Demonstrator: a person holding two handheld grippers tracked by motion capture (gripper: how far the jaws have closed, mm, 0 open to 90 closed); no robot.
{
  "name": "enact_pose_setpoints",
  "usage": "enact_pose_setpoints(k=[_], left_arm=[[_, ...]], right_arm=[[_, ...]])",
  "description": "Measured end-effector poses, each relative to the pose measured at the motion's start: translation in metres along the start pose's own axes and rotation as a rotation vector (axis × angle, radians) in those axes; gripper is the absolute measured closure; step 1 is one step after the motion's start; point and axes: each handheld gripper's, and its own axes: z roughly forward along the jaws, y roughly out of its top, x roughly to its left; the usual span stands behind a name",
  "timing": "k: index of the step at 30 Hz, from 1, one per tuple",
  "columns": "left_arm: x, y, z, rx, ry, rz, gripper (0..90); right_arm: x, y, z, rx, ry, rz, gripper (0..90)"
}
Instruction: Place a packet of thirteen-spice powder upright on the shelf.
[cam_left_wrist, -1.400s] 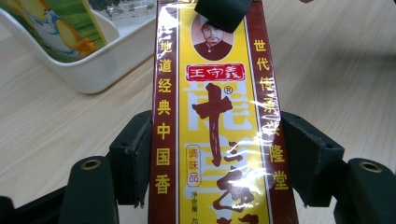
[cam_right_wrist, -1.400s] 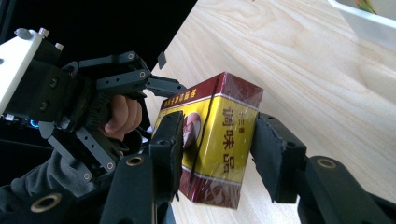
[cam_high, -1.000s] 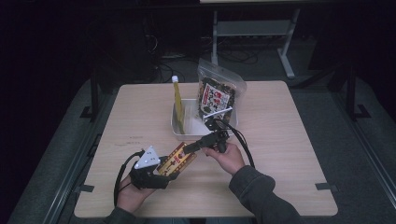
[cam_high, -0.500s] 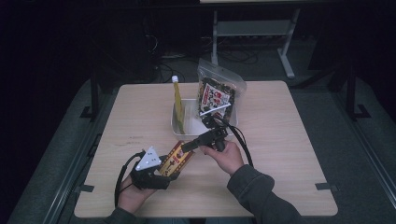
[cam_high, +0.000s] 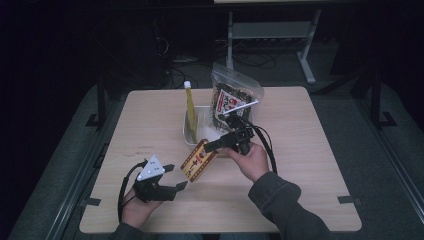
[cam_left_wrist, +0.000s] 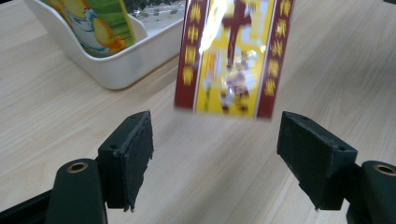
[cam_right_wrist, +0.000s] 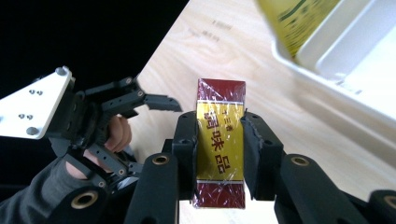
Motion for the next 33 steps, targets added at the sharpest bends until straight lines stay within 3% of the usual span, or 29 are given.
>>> enact_pose_setpoints(k=[5,9,24,27,33], left_arm=[[0.003,-0.003,-0.002,-0.005,0.008,-0.019,26.4],[0.006,-0.005,-0.005,-0.011,0.011,-0.041,26.5],[0.013,-0.010,-0.005,-0.005,0.016,-0.060,26.5],[0.014,-0.011,-0.006,-0.007,0.020,-0.063,26.5],[0.016,-0.012,-0.006,-0.009,0.020,-0.069,26.5]], right_arm=[[0.003,0.006,-0.012,-0.048,-0.069,-0.008,68.0],[0.006,0.013,-0.018,-0.072,-0.098,-0.018,68.0],[0.008,0.036,-0.035,-0.142,-0.255,0.005,68.0],[0.008,0.042,-0.035,-0.154,-0.281,0.014,68.0],[0.008,0.051,-0.030,-0.147,-0.290,0.036,68.0]])
